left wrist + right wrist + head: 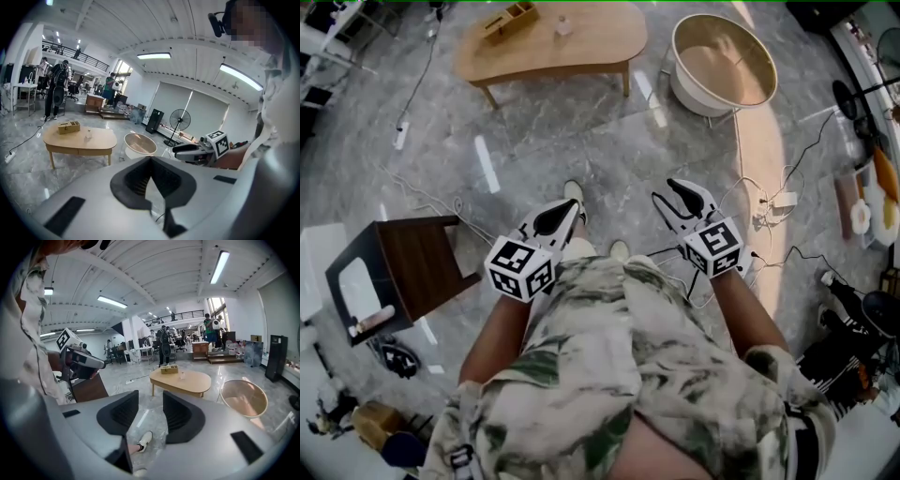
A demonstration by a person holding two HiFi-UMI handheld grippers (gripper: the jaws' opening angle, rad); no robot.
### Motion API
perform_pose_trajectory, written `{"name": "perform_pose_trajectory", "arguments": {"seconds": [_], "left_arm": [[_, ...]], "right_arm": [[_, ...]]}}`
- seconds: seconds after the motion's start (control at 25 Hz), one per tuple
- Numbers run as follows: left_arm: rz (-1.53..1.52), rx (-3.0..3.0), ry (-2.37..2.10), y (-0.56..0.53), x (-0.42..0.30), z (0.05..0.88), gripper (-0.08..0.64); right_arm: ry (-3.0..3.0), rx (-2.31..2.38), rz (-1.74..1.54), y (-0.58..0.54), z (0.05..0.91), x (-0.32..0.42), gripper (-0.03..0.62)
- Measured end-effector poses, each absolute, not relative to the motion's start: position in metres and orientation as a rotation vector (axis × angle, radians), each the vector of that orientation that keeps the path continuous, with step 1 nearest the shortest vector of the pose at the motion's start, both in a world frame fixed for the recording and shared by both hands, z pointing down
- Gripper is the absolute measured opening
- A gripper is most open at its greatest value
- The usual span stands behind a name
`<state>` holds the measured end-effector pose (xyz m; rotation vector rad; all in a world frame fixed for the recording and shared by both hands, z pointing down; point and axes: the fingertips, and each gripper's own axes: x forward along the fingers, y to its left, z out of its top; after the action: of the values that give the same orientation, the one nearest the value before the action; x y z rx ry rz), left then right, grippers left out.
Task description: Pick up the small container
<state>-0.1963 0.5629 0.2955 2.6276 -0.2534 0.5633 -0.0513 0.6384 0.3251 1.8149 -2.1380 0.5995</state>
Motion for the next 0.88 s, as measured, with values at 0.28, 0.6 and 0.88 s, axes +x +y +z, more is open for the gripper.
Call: {"name": "perform_pose_trajectory", "arguments": {"seconds": [0.28, 0.6, 0.88], "left_arm": [[0.525, 2.6, -0.204, 0.472, -0.171, 0.309, 0.021], [0.488, 2.625, -0.202, 0.333, -0.168, 0.298, 0.022], [0.473, 2.615, -0.269, 0.253, -0.203, 0.304, 0.021]], "right_arm": [[-2.09, 1.816, 0.624, 0.558, 0.322, -0.04, 0.173], [-2.105, 1.736, 0.619, 0.412, 0.314, -0.049, 0.166], [-2.135, 1.656, 0.577, 0.317, 0.307, -0.074, 0.158]]}}
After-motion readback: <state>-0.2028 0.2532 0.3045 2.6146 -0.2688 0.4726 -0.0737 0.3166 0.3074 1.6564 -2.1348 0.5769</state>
